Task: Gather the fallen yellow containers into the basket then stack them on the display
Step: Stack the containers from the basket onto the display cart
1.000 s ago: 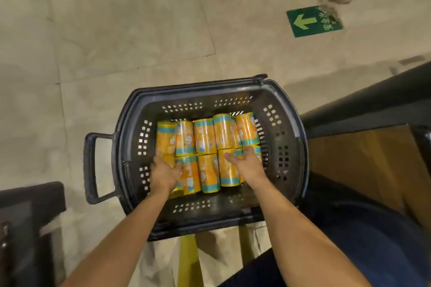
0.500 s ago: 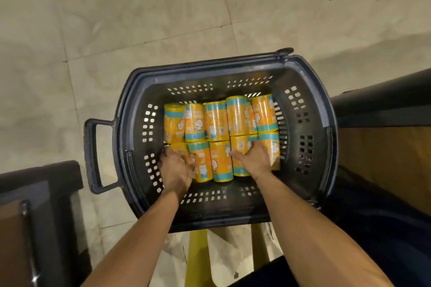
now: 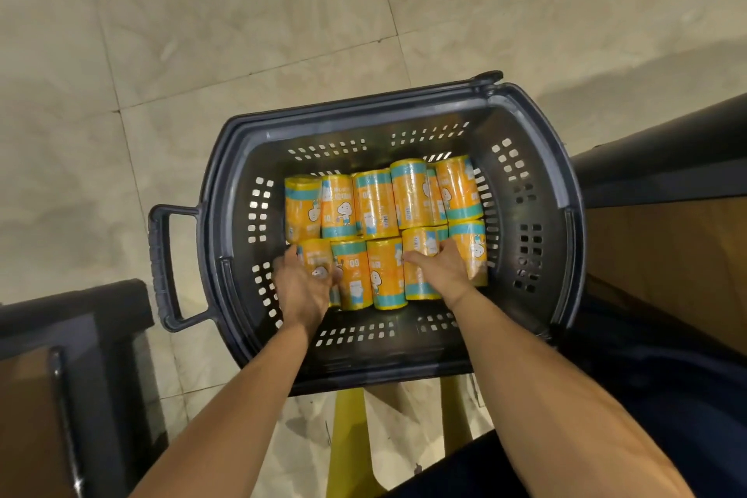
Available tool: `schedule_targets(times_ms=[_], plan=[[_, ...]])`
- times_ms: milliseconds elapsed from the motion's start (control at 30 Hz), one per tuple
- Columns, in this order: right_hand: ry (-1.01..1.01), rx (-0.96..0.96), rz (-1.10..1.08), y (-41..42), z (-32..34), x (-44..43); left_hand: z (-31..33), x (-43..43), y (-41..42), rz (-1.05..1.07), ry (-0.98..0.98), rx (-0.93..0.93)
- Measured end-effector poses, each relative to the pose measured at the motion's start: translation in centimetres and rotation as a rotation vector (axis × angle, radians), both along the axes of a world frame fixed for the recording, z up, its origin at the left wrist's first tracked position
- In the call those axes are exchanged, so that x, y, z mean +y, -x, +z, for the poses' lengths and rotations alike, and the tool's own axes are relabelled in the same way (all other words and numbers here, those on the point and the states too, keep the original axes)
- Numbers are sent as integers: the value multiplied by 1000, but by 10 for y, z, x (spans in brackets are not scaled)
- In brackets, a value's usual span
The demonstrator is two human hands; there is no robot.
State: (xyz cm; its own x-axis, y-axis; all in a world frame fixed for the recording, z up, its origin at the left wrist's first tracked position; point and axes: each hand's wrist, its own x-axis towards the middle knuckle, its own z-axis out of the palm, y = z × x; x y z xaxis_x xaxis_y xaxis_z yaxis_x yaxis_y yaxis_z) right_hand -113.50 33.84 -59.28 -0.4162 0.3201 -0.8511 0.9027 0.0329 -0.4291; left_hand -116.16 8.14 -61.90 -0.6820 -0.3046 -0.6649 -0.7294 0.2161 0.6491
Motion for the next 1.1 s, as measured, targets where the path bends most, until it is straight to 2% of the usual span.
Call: schedule_targets(times_ms=[67, 167, 267, 500, 600, 800, 967, 1100], plan=[[21, -2, -31, 0, 0, 0, 28, 13, 2, -23, 36, -48], [71, 6, -76, 1, 6, -1, 56, 23, 2, -255, 157, -167], [119, 26, -123, 4, 13, -2, 56, 23, 6, -273, 125, -251], [191, 135, -210, 9, 48, -4, 66, 20, 12, -319, 227, -204], [199, 220, -239, 17, 78, -3, 67, 20, 9, -316, 119, -145], [81, 403, -217, 28, 166, 11, 127, 55, 25, -371, -93, -25], [2, 562, -236, 9, 260, 41, 213, 97, 35, -478, -168, 215], [-156, 679, -241, -25, 338, 73, 309, 143, 27, -476, -408, 388]])
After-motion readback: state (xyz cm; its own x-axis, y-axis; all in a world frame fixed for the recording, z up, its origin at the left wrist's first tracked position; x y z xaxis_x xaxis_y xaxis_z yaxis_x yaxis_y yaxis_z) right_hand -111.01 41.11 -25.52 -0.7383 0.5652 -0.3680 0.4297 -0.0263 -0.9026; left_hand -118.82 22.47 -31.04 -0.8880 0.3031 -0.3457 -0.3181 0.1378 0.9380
